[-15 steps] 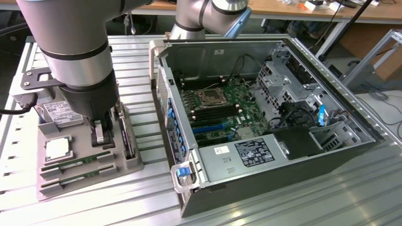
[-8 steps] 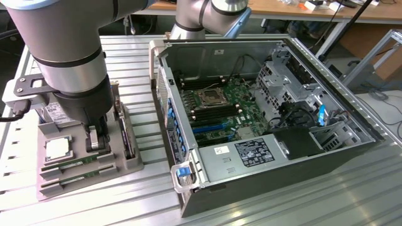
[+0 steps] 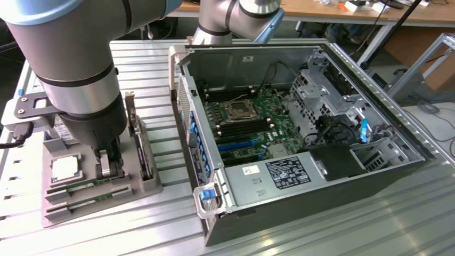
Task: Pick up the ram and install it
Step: 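Pick up the ram and move it above insertion slot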
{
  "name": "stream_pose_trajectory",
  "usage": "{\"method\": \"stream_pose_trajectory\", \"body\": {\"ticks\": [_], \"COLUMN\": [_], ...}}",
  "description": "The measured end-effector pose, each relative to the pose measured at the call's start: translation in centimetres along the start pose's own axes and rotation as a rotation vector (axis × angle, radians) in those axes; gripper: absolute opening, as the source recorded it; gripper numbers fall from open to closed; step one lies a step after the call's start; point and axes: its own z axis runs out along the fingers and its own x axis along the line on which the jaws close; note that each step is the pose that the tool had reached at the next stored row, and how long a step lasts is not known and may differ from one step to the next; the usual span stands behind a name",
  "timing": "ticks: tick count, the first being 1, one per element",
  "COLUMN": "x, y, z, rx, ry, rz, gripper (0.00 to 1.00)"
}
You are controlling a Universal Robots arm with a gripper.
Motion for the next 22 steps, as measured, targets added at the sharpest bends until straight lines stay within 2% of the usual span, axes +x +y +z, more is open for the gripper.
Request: {"method": "stream_pose_trajectory", "body": {"ticks": [7, 8, 11, 19, 22], "x": [0.9, 1.0, 1.0, 1.5, 1.6], "y": [0.15, 0.36, 1.67, 3.27, 4.39], "z": [0.98, 1.09, 1.38, 2.10, 2.64], "rx": [-0.0001, -0.0002, -0.0002, -0.0002, -0.0002], "ry": [0.0020, 0.0027, 0.0029, 0.0041, 0.0041], "rz": [0.000, 0.000, 0.000, 0.000, 0.000], "gripper": [0.30, 0.30, 0.30, 0.30, 0.30]}}
